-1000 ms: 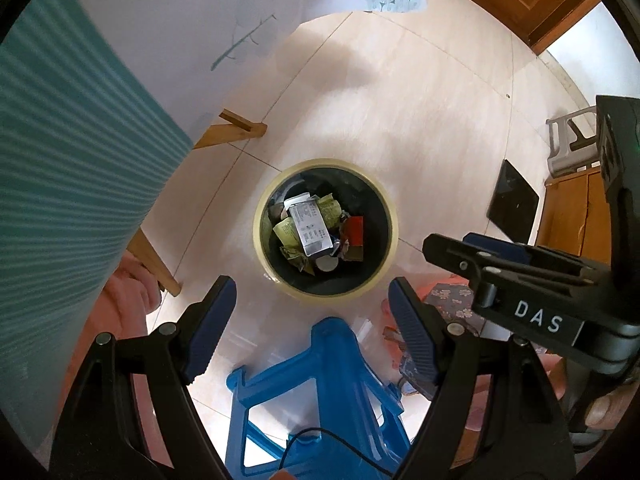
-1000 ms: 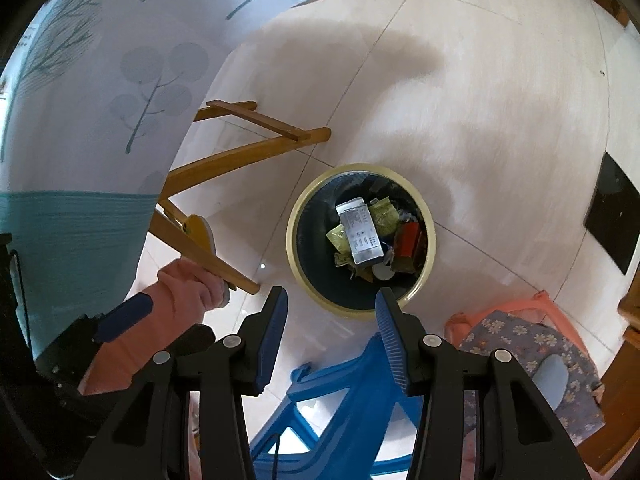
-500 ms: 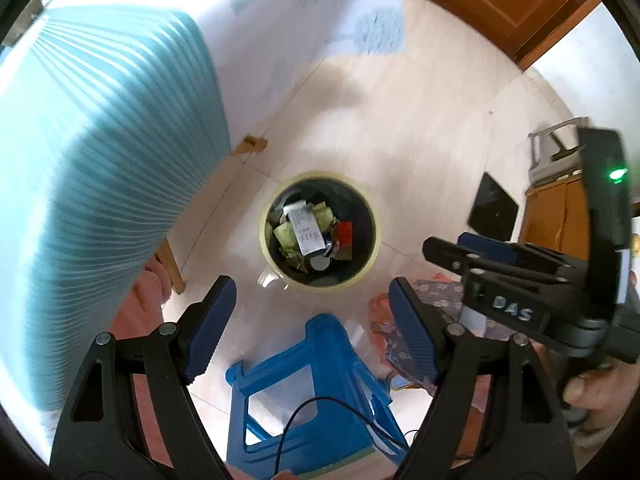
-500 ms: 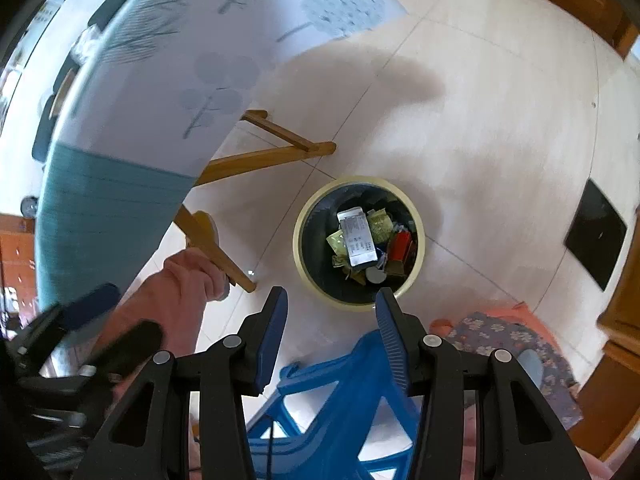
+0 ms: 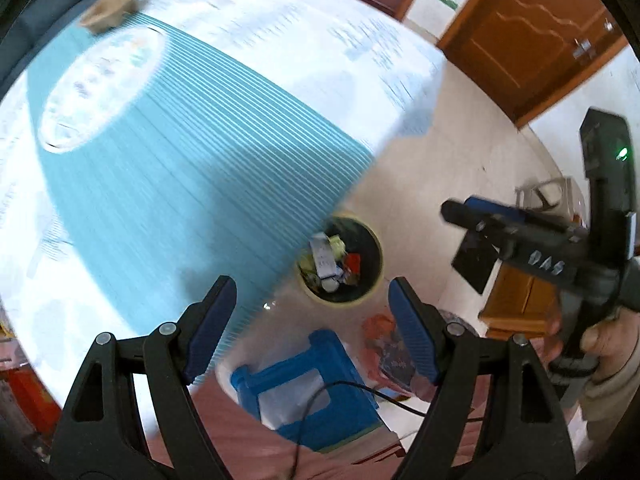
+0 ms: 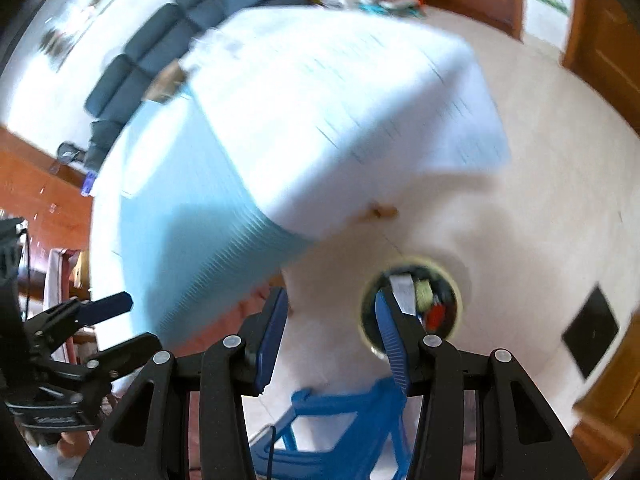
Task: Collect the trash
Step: 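Move both tools back over the table toward the pulp tray and bottle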
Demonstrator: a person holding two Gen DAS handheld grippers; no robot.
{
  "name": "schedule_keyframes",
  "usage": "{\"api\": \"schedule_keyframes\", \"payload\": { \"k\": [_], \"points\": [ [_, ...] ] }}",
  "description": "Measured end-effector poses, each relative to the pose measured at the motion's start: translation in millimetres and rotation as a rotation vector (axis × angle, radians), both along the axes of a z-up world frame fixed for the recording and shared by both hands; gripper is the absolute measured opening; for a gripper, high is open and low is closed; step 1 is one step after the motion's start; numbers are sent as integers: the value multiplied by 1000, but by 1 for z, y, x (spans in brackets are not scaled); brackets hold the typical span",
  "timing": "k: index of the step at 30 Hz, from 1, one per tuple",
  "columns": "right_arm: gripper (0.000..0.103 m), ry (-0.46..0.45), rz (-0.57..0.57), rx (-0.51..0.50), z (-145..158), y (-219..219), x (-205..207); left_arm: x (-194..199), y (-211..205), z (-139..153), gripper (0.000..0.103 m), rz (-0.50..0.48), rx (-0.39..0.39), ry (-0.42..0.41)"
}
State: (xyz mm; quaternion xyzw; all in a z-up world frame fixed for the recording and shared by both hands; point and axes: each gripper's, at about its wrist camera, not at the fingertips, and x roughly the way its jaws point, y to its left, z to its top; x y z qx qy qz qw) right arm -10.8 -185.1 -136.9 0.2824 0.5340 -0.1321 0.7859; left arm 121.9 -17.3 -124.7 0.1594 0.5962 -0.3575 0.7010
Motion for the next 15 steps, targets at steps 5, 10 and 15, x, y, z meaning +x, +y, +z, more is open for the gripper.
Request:
{"api": "schedule_keyframes", "payload": {
  "k": [5,10,15],
  "points": [
    [47,-57,67,-29,42,4,77,66,27,37,76,76,-20,-71],
    [47,-101,125,-52,68,6,170,142,51,64,76,148,-33,-144],
    [47,-113,119,-40,69,-14,249,218,58,75,76,189,-34,-183]
  ]
}}
